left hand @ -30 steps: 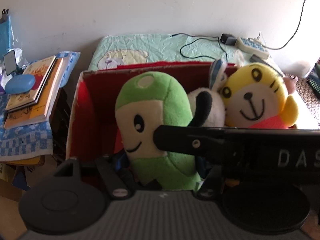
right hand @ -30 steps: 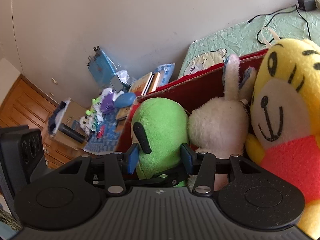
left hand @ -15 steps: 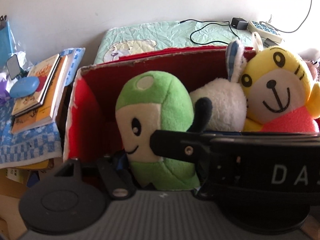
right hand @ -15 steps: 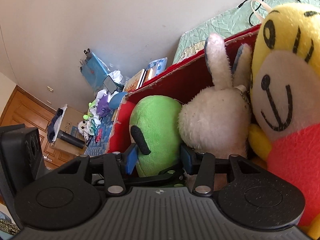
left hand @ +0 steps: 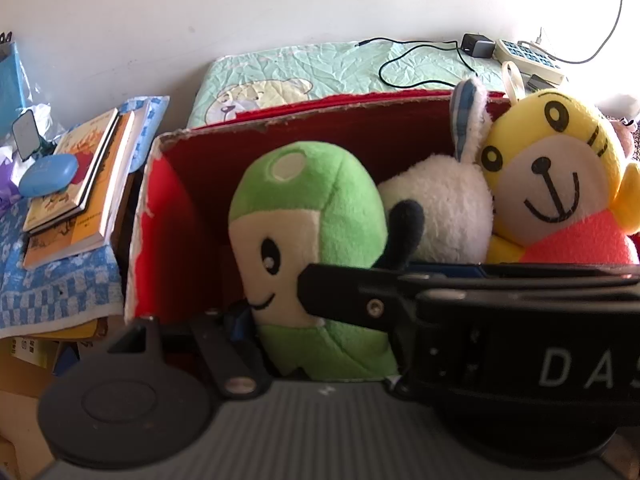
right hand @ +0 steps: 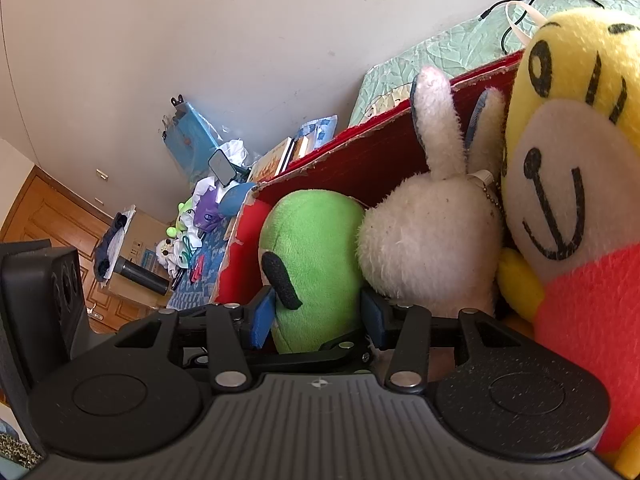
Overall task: Organize objects
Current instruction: 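Lower the green plush into the box beside the white bunny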
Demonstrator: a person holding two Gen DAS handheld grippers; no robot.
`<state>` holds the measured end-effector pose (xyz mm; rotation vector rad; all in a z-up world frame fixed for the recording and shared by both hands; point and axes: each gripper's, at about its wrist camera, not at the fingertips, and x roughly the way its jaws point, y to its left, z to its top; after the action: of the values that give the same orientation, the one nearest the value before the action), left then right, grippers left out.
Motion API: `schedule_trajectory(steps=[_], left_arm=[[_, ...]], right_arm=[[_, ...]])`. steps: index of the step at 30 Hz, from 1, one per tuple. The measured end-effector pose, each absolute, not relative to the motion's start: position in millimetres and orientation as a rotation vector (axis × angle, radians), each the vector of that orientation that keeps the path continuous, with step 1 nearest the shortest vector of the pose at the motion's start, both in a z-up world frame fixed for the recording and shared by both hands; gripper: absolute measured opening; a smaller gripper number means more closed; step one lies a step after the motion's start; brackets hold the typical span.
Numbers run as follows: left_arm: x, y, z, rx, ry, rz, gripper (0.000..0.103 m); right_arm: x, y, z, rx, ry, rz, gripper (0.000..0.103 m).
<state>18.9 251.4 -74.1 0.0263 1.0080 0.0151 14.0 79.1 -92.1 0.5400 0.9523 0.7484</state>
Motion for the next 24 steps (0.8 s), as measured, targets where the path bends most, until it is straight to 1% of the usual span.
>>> schedule_trajectory(steps=[3, 10, 15, 16, 17, 24], left_arm=[[17, 251, -74, 0.031, 0.998, 0.015, 0.076], [18, 250, -74, 0.043, 0.998, 0.024, 0.076], [17, 249, -74, 0.05, 0.996, 0.028, 0.077], [17, 249, -75, 0.05, 0.996, 0.027, 0.077], [17, 249, -75, 0.051, 0.996, 0.028, 0.077], [18, 247, -75, 0.069, 0.998, 0.038, 0.077]], right_arm=[[12, 77, -90, 0.528, 0.94, 0.75, 0.05], [12, 65, -90, 0.569, 0.918, 0.733, 0.049], [12, 60, -96, 0.555, 0.896, 0.727, 0.038], [12, 59, -99, 0.56, 0.894, 0.731, 0.038], [12, 59, -101, 0.562, 0.891, 0.737, 0.034], [11, 63, -98, 0.535, 0.883, 0.731, 0.032]])
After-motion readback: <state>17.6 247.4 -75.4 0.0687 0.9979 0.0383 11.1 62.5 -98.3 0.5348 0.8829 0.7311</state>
